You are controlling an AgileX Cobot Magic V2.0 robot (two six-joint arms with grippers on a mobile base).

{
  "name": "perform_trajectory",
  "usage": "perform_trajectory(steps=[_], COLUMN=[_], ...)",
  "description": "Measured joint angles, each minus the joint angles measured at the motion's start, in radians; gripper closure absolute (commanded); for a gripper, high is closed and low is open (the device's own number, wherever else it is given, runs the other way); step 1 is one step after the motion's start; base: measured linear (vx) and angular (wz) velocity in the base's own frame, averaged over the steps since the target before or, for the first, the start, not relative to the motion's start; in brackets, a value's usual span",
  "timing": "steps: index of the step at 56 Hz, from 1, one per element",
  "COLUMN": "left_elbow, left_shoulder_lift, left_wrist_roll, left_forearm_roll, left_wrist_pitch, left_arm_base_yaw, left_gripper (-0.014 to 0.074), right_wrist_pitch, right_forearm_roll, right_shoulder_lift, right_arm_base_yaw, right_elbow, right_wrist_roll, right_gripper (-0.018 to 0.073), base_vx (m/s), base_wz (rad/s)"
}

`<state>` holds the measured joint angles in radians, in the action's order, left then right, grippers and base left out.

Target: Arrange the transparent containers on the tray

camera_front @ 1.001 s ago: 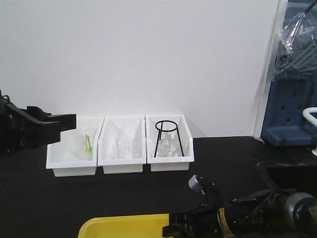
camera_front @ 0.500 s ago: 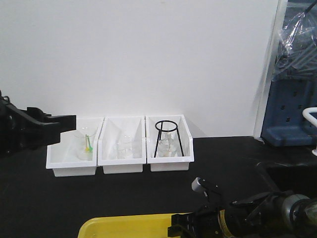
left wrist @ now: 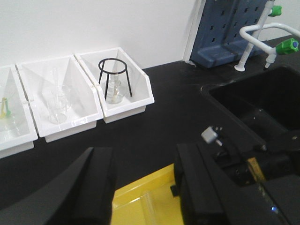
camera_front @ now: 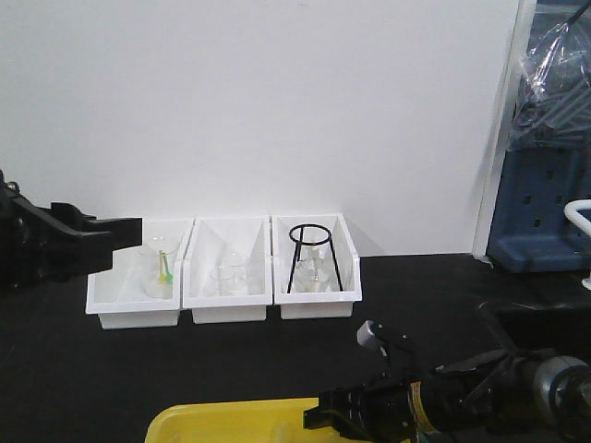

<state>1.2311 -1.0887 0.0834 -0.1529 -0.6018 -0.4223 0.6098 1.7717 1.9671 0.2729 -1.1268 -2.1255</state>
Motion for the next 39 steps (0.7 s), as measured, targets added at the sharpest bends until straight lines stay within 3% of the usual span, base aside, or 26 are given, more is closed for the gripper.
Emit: perform_trajectory(steps=[7, 15, 26, 39], left_elbow=[0.000, 0.000, -0.030, -0.311], left_shoulder_lift=[0.000, 0.000, 0.023, 0.232], left_wrist_roll=[-0.026, -0.069, -0.096, -0.105], left_forearm_roll=[0.005, 0.054, 0.120, 0.119], left_wrist_pitch=[-0.045, -0.142, -0.236, -0.090], left_arm_base_yaw=[0.000, 0.000, 0.000, 0.000], left_gripper=[0.0364, 0.0606, 0.0604, 0.0605], right_wrist_pitch=[0.030, 0.084, 0.110, -0.096], right_forearm_roll=[0.002, 0.006, 0.011, 0.010], right_shoulder_lift=[-0.106, -0.279, -0.552, -0.893], right_arm_base_yaw=[-0.010, -0.018, -0.018, -0.018], right_elbow=[0.000, 0.004, 0.032, 0.248], right_wrist_roll=[0.006, 0.047, 0.124, 0.158], right_gripper=[0.0577, 0.0572, 0.0572, 0.0572], base_vx=[0.00, 0.00, 0.00, 0.00], base_wz=[0.00, 0.00, 0.00, 0.00])
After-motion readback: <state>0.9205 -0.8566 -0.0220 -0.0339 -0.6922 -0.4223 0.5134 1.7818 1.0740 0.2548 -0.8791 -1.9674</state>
